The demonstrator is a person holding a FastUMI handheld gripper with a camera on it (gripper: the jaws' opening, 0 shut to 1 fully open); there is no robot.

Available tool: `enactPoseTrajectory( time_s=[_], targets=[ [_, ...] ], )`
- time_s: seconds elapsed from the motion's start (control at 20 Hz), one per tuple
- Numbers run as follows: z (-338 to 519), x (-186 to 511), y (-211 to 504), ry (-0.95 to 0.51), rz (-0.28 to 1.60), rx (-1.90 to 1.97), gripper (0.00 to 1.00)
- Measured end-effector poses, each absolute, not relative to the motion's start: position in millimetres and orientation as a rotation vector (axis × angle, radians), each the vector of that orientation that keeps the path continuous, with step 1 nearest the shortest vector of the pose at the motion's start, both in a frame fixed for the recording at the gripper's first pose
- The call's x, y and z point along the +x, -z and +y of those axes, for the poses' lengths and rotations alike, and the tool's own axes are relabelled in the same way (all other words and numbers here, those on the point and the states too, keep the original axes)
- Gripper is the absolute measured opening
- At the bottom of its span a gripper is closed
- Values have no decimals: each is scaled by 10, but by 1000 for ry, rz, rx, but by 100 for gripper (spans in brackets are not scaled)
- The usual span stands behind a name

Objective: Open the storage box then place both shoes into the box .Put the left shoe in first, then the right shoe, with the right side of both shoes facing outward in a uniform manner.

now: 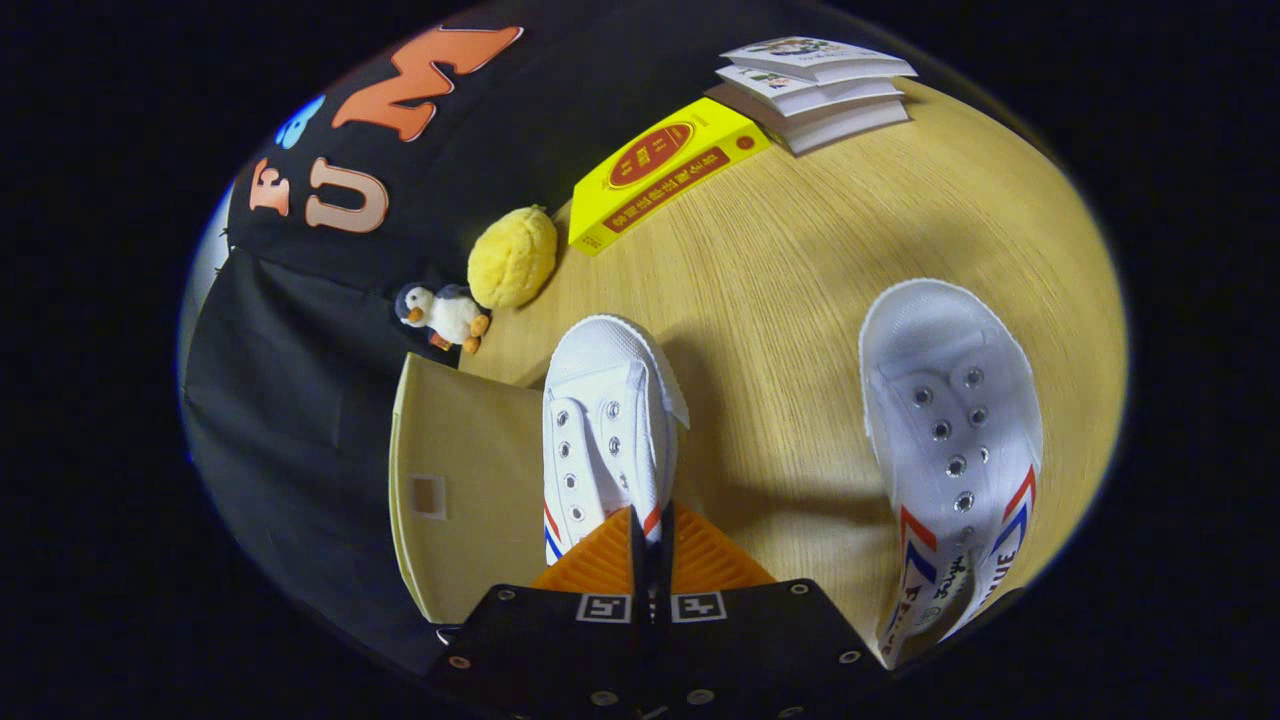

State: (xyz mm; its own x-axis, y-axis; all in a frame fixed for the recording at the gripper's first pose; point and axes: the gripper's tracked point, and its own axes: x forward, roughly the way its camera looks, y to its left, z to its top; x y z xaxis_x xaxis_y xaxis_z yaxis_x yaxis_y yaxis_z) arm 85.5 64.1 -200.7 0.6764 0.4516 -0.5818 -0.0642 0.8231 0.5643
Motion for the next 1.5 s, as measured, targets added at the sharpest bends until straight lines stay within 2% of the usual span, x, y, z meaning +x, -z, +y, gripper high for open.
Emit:
enactPoseTrajectory(
  time_s=[0.45,0.7,1.0,1.5],
  targets=[
    [1214,613,817,-310,677,509,0],
    [1911,462,361,-374,616,509,0],
    [2773,417,552,-407,640,472,0],
    [3377,684,1471,-282,766,413,0]
  ],
)
